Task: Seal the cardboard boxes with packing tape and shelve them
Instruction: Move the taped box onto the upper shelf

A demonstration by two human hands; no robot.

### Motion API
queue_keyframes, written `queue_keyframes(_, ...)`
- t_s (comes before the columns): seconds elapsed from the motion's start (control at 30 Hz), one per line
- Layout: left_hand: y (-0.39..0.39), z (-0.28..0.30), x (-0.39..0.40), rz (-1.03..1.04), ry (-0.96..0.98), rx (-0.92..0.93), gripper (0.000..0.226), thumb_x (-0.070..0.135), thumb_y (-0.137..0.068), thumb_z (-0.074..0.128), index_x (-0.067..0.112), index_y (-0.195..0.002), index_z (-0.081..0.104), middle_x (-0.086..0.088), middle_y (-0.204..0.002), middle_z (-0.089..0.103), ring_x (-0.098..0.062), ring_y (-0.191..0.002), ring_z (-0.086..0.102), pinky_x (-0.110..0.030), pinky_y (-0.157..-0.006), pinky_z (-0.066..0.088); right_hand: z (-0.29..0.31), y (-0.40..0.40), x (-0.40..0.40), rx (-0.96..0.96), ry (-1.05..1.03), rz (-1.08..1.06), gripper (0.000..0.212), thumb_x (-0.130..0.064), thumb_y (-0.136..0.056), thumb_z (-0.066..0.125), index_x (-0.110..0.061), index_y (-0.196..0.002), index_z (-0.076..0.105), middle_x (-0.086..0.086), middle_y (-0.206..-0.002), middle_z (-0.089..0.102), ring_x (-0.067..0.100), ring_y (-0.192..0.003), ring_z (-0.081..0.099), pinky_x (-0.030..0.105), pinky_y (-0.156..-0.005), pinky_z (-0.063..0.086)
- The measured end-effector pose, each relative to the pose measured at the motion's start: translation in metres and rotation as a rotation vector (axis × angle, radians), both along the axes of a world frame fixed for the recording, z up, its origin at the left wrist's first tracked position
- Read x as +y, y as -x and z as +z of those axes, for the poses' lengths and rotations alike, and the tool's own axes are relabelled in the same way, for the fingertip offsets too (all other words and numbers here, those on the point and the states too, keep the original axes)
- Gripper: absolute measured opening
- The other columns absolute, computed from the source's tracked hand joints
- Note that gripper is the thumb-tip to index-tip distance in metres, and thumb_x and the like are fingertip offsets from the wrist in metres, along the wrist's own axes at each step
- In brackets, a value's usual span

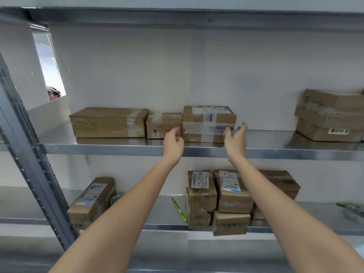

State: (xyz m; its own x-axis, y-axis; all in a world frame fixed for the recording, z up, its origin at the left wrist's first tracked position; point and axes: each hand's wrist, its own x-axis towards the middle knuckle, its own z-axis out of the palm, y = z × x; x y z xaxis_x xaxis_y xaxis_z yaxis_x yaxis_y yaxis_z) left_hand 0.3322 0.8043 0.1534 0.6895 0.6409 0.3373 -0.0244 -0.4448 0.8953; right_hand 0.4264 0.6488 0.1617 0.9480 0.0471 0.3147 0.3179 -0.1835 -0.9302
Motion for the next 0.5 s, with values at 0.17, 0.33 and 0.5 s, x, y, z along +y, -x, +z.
queue_keyframes(0.17, 0.045, -0.033, -0.002, 0.127, 0.104, -0.309, 0.021, 0.01, -0.101, 0.042, 0.022, -0.111, 0.056, 0.002, -0.105, 0.062, -0.008, -0.096, 0.059, -0.017, -0.084, 0.048, -0.048, 0.046, 0.007, -0.332, 0.008, -0.208, 0.036, -0.025, -0.097, 0.048, -0.015, -0.131, 0.044, 0.001, -0.122, 0.052, 0.015, -0.115, 0.048, 0.035, -0.107, 0.025)
queue_keyframes(0.33, 0.091, -0.089, 0.026, 0.404, 0.33, -0.317, 0.019, 0.009, -0.1, 0.037, 0.015, -0.103, 0.055, 0.003, -0.086, 0.058, -0.012, -0.075, 0.054, -0.019, -0.066, 0.043, -0.096, 0.079, 0.047, -0.445, 0.077, 0.024, 0.025, -0.027, -0.094, 0.047, -0.013, -0.115, 0.051, -0.006, -0.104, 0.046, 0.015, -0.098, 0.049, 0.049, -0.092, 0.045)
queue_keyframes(0.5, 0.138, -0.142, 0.085, 0.57, 0.425, -0.169, 0.019, 0.007, -0.095, 0.039, 0.015, -0.102, 0.055, -0.007, -0.095, 0.061, -0.029, -0.092, 0.059, -0.04, -0.085, 0.048, -0.134, 0.104, 0.115, -0.429, 0.209, 0.225, 0.028, -0.029, -0.092, 0.046, -0.009, -0.109, 0.055, 0.005, -0.101, 0.052, 0.023, -0.094, 0.052, 0.048, -0.084, 0.047)
